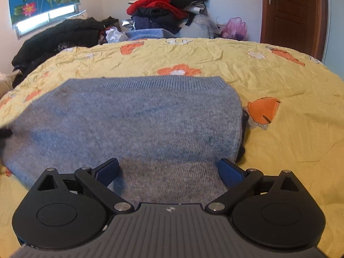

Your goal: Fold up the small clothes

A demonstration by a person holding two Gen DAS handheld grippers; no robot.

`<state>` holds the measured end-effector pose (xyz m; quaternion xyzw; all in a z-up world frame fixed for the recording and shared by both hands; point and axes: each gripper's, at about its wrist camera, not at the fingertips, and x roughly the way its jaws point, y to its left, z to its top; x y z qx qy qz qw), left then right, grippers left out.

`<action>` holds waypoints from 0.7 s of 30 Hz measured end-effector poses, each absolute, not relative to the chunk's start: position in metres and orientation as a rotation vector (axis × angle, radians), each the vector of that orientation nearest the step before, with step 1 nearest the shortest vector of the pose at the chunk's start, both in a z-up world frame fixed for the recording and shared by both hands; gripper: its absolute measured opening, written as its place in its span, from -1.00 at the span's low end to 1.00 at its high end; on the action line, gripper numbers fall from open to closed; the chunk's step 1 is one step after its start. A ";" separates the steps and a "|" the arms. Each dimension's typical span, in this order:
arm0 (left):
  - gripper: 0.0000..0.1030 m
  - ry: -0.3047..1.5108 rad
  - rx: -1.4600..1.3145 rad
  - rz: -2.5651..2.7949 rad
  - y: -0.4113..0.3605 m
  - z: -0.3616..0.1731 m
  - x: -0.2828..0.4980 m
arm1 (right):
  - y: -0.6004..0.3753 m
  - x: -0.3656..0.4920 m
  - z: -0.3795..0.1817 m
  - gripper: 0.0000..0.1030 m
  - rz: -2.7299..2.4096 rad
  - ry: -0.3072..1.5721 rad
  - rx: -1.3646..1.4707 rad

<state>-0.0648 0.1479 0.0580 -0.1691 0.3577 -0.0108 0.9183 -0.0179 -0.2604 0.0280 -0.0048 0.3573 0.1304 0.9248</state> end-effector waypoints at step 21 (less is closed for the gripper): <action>0.89 0.595 -0.020 -0.070 0.036 0.039 -0.012 | -0.256 0.012 0.045 0.86 0.266 0.676 0.113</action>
